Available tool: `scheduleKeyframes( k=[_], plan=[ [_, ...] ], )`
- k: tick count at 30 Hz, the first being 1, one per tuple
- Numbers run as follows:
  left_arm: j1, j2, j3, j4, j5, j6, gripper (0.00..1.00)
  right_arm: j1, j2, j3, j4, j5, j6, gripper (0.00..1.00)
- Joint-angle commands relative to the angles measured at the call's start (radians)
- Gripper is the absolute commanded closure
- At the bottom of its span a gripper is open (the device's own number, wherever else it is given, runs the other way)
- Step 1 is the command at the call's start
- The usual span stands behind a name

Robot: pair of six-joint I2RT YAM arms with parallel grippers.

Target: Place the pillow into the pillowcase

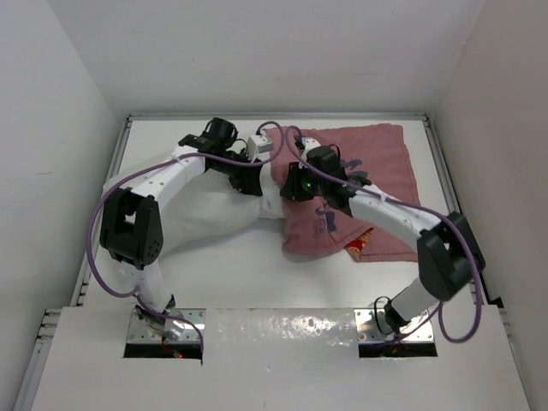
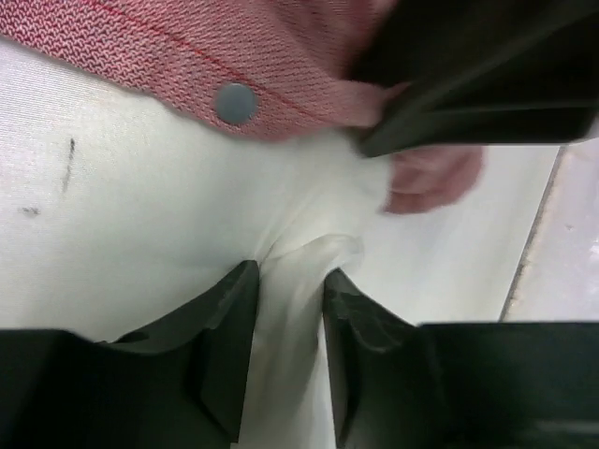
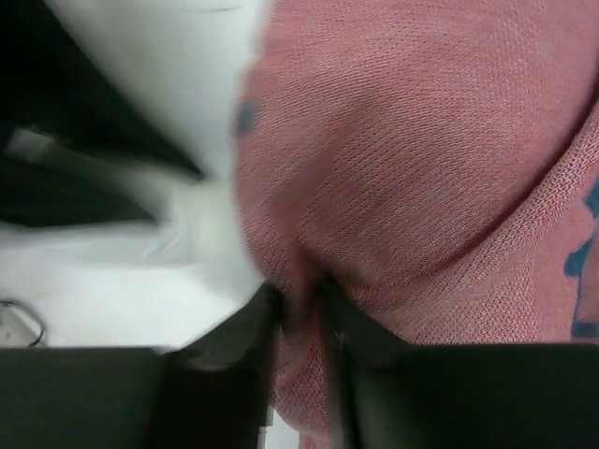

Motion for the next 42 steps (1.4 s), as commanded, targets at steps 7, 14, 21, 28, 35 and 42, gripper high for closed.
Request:
scheduleKeyframes(
  k=[7, 14, 21, 28, 35, 42],
  plan=[
    [0.102, -0.157, 0.141, -0.241, 0.101, 0.212, 0.16, 0.025, -0.086, 0.14, -0.272, 0.07, -0.185, 0.2],
    [0.453, -0.126, 0.249, 0.126, 0.027, -0.231, 0.08, 0.023, 0.039, 0.388, -0.301, 0.24, -0.157, 0.32],
    [0.552, 0.223, 0.508, 0.014, -0.325, -0.128, 0.38, -0.006, 0.355, 0.683, -0.35, 0.46, 0.041, 0.29],
    [0.527, 0.295, 0.361, -0.001, -0.209, -0.007, 0.42, -0.017, 0.637, 0.95, -0.424, 0.362, 0.15, 0.37],
    [0.258, 0.088, 0.034, -0.084, 0.02, 0.187, 0.56, -0.014, 0.708, 0.994, -0.358, 0.225, 0.148, 0.78],
    [-0.016, -0.006, -0.063, 0.024, 0.038, 0.086, 0.68, -0.015, 0.737, 1.016, -0.338, 0.086, 0.044, 0.89]
  ],
)
